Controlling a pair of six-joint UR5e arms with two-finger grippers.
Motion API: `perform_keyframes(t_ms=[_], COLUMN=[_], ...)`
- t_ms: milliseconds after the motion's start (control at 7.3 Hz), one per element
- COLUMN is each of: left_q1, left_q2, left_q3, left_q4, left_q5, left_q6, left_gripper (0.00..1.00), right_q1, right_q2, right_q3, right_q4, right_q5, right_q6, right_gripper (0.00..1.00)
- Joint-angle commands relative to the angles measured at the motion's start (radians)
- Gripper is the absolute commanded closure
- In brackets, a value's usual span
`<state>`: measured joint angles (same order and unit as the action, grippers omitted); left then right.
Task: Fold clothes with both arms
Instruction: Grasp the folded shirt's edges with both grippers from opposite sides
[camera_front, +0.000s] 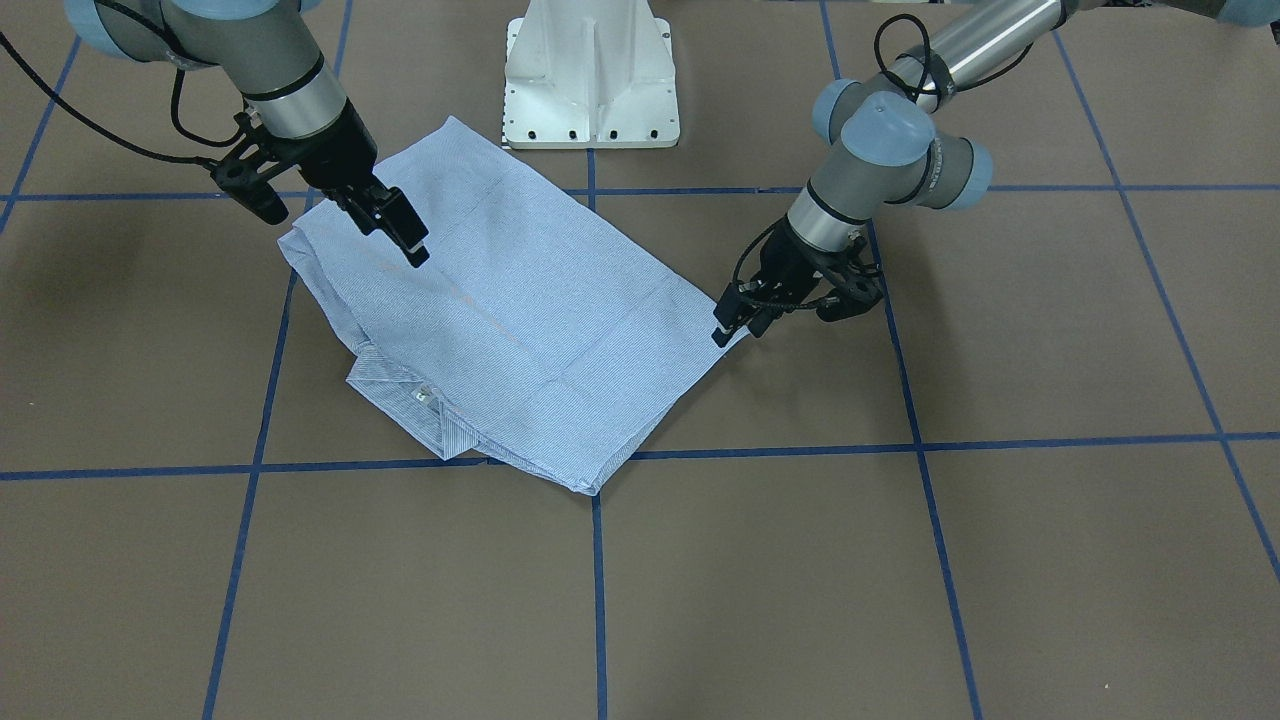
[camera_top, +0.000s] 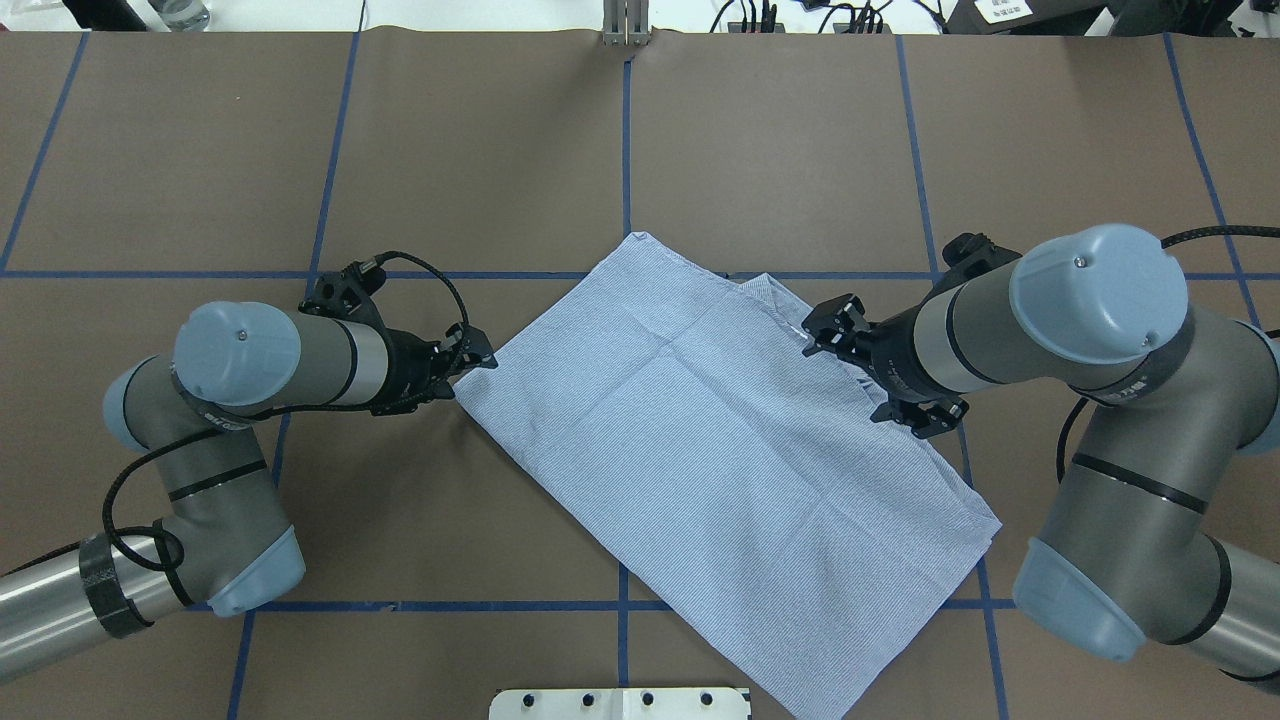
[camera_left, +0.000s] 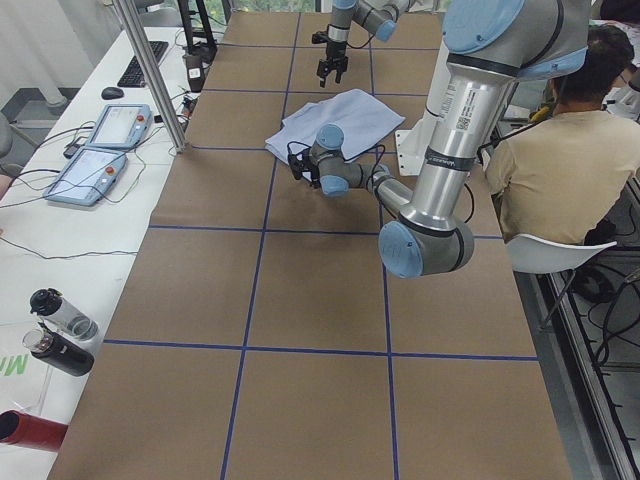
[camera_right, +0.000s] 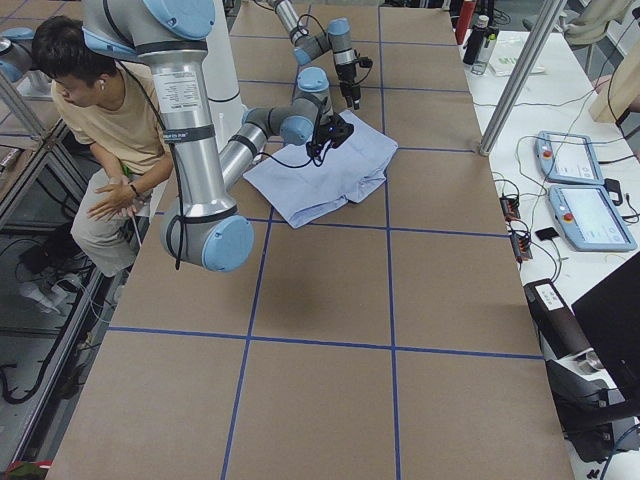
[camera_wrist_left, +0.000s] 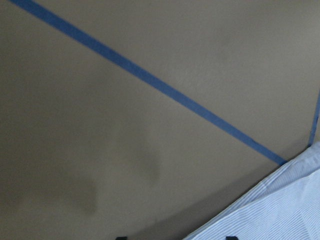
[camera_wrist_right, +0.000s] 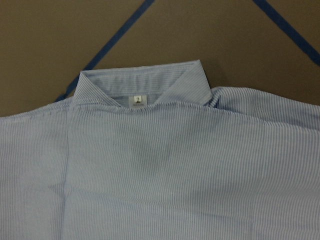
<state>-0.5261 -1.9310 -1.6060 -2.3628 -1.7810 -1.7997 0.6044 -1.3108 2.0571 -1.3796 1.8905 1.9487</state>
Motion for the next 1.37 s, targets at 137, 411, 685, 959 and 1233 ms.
perform_keyframes(t_ms=[137, 411, 685, 959, 1233], left_q1=[0.023, 0.032, 0.043, 0.046, 0.046], left_q2=[0.071, 0.073, 0.061, 0.047, 0.026], left_q3=[-0.075, -0.074, -0.062, -0.057, -0.026], left_q4=[0.002, 0.002, 0.002, 0.002, 0.002], left_q5=[0.023, 0.025, 0.025, 0.025, 0.026], left_q6=[-0.003, -0.007, -0.006, -0.006, -0.004], left_gripper=[0.32, 0.45, 0.45, 0.44, 0.44], right_q1=[0.009, 0.009, 0.009, 0.009, 0.009], right_q2=[0.008, 0.010, 0.010, 0.010, 0.010], right_q3=[-0.020, -0.020, -0.020, -0.018, -0.020], right_q4=[0.001, 0.001, 0.001, 0.001, -0.001], right_q5=[-0.033, -0.033, -0.033, -0.033, -0.033], right_q6=[-0.005, -0.005, -0.005, -0.004, -0.004], right_gripper=[0.00, 0.00, 0.00, 0.00, 0.00])
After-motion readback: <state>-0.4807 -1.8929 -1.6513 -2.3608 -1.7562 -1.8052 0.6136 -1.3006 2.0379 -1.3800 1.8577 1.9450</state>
